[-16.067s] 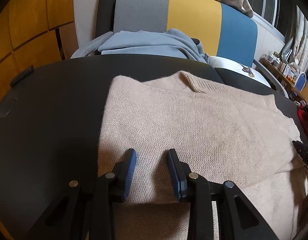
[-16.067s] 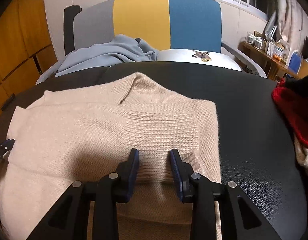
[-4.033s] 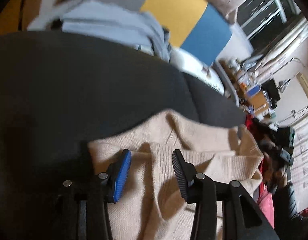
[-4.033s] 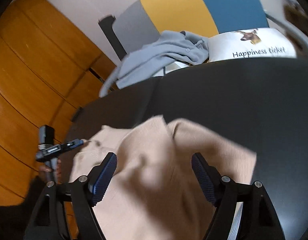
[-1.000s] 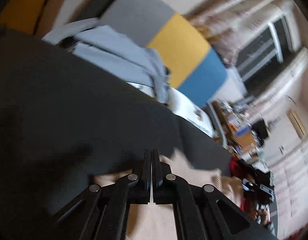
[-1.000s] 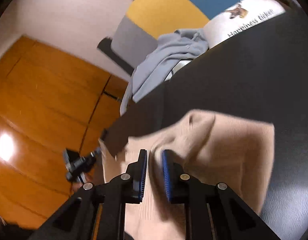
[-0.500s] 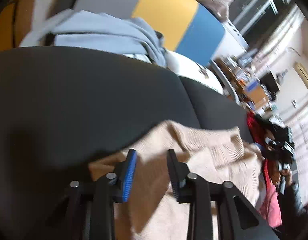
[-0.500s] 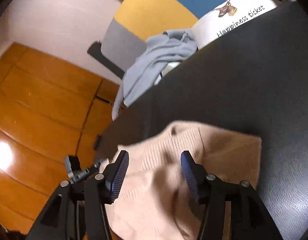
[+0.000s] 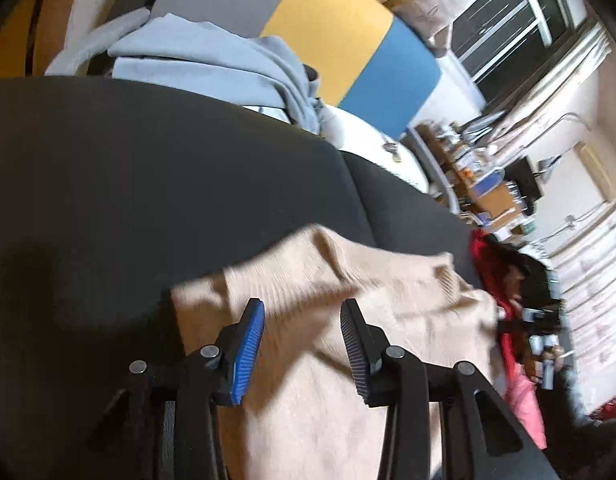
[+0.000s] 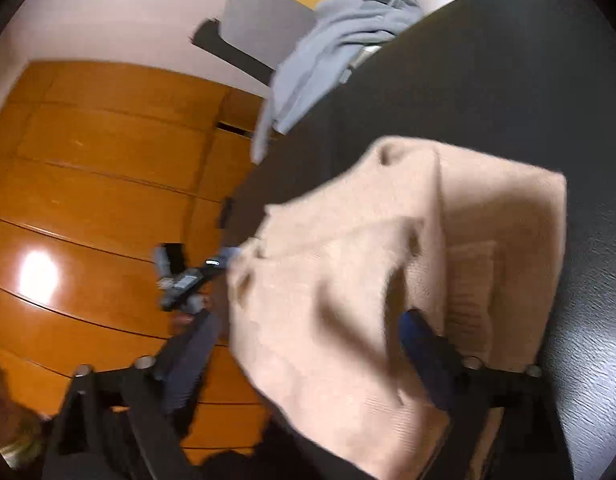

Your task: Fold clothes

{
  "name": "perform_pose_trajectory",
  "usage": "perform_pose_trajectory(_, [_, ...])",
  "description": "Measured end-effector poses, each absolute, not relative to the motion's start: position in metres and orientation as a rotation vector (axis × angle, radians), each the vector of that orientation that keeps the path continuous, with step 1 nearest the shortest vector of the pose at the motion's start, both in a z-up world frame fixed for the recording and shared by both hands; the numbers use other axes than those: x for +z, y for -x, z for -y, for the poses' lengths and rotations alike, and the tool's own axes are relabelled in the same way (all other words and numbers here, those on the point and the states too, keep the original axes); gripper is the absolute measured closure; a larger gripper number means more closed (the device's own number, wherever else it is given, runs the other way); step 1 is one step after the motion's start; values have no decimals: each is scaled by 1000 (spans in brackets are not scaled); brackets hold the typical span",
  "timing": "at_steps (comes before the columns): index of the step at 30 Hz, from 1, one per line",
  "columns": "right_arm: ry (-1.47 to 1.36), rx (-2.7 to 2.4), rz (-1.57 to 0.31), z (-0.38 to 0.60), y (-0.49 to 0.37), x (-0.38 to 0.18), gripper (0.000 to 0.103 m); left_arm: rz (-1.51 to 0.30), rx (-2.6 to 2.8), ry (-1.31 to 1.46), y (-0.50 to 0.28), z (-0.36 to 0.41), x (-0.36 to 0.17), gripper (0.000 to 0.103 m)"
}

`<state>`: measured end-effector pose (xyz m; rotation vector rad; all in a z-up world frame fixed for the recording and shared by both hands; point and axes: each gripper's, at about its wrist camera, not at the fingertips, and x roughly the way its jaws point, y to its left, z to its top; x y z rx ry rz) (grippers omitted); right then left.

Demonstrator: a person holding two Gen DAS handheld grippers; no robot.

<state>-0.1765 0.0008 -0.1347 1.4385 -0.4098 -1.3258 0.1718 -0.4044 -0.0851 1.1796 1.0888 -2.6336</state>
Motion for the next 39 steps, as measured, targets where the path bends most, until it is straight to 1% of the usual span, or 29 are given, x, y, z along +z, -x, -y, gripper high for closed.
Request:
perform_pose_trajectory(1, [-1449,-1319,404,2,176,-139,7,-1131,-2638,-1182,-177,401,-88,64])
perform_pose_trajectory(3, [-1450,-1281,450,10,177,-149,7,-1163,-2650,-1238,-184,390,-97,64])
perform_pose_trajectory(7, [-1415,-1178,548,32,182,-151,0,-1205,-2700,-1385,-180,365,-117,64])
perform_pose_trajectory(8, [-1397,-1171,574,37,184,-150,0,-1207,-2720,-1391,-176,361,-119,64])
perform_pose_trajectory(9, [-1377,-1163,608,41,188,-148,0,-1243,-2731,-1384,-170,361,-121,63])
perform_pose_trajectory(11, [-1325,-1156,740,43,200,-148,0,-1358,-2731,-1331,-165,368,-120,63])
perform_pose_trajectory(12, [-1297,-1176,806,43,208,-148,0,-1438,-2752,-1245,-162,374,-116,63])
perform_pose_trajectory(13, [-1269,-1195,868,42,215,-148,0,-1481,-2712,-1135,-166,386,-113,62])
perform_pose_trajectory(16, [-1199,-1233,1026,39,231,-148,0,-1556,-2533,-812,-178,425,-104,63])
perform_pose_trajectory(18, [-1199,-1302,1072,39,238,-152,0,-1586,-2402,-612,-187,450,-98,63])
perform_pose_trajectory(20, [-1207,-1313,1128,37,242,-157,0,-1504,-2487,-606,-189,452,-82,63])
perform_pose_trajectory(21, [-1209,-1309,1142,37,243,-158,0,-1375,-2581,-675,-184,443,-70,63])
perform_pose_trajectory(23, [-1220,-1293,1139,40,242,-162,0,-1081,-2736,-904,-167,417,-53,61])
perform_pose_trajectory(24, [-1233,-1289,1122,40,242,-163,0,-906,-2786,-1045,-156,400,-49,61])
perform_pose_trajectory(28, [-1290,-1302,1047,50,236,-167,0,-427,-2848,-1394,-120,351,-49,60])
perform_pose_trajectory(32, [-1293,-1308,1034,40,233,-171,0,-179,-2819,-1587,-104,321,-65,60])
perform_pose_trajectory(33, [-1296,-1310,1031,39,233,-170,0,-155,-2799,-1624,-95,319,-68,60])
perform_pose_trajectory(34, [-1299,-1311,1024,38,232,-169,0,-136,-2777,-1659,-85,318,-71,63])
perform_pose_trajectory(35, [-1302,-1312,1013,37,232,-168,0,-163,-2764,-1647,-80,324,-72,71])
perform_pose_trajectory(36, [-1304,-1313,1000,38,232,-166,0,-200,-2753,-1625,-76,330,-74,94])
perform_pose_trajectory(37, [-1304,-1318,979,40,232,-163,0,-236,-2742,-1602,-72,337,-75,100])
perform_pose_trajectory(39, [-1283,-1313,951,43,233,-155,0,-541,-2730,-1411,-87,372,-72,101])
